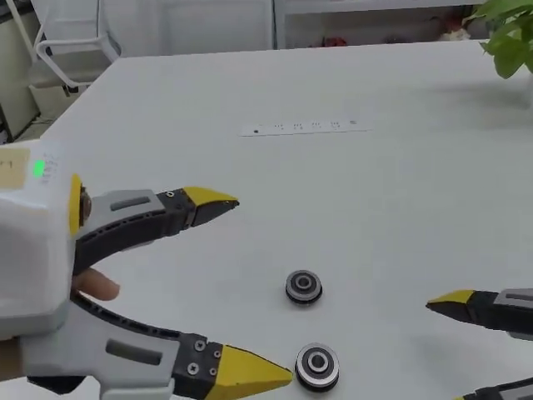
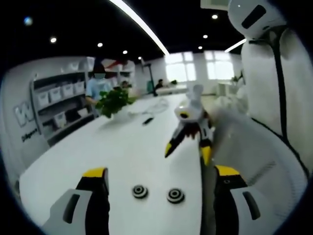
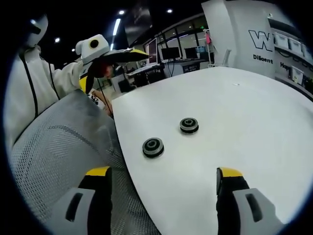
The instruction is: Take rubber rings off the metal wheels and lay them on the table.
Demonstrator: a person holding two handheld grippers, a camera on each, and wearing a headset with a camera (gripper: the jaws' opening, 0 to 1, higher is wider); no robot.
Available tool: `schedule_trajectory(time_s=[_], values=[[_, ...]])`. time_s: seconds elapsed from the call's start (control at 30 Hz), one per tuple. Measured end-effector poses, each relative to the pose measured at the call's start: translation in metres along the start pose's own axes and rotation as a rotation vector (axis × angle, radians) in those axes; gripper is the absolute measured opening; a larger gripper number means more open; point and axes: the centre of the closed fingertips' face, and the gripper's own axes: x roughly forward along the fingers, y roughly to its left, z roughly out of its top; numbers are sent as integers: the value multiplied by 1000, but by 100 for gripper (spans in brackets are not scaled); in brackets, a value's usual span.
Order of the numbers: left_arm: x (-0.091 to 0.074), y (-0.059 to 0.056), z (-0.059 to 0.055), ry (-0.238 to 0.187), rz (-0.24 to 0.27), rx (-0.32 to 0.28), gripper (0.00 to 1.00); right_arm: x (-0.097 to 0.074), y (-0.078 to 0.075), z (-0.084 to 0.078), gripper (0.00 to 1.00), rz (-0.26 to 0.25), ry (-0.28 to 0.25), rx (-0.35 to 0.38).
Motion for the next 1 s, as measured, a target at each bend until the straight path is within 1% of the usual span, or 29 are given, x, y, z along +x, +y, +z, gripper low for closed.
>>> schedule_trajectory(time_s=[0.07, 0.13, 0.33, 0.5, 0.57, 0.63, 0.77, 0.83, 0.93, 1.0], values=[[3, 1, 1, -15, -1, 1, 89, 2, 2, 1, 84, 10, 1, -12], [6, 1, 1, -29, -2, -13, 89, 3, 4, 3, 84, 20, -2, -21], [18, -2, -6, -33, -19, -8, 86, 7, 5, 8, 82, 38, -19, -37], [30, -10, -19, -12, -62, -26, 83, 10, 6, 15, 79, 60, -41, -54], [33, -11, -23, -7, -67, -25, 82, 12, 8, 19, 78, 73, -56, -55], [37, -14, -29, 9, -81, -28, 81, 14, 8, 21, 76, 80, -59, -64], [40, -14, -31, 3, -84, -26, 76, 18, 8, 23, 73, 95, -66, -80], [42, -14, -32, 1, -87, -33, 75, 19, 8, 26, 70, 101, -81, -84], [46, -13, -36, 8, -86, -36, 74, 23, 10, 33, 64, 117, -122, -73], [48, -11, -36, 1, -82, -43, 74, 25, 11, 35, 60, 122, -132, -80]])
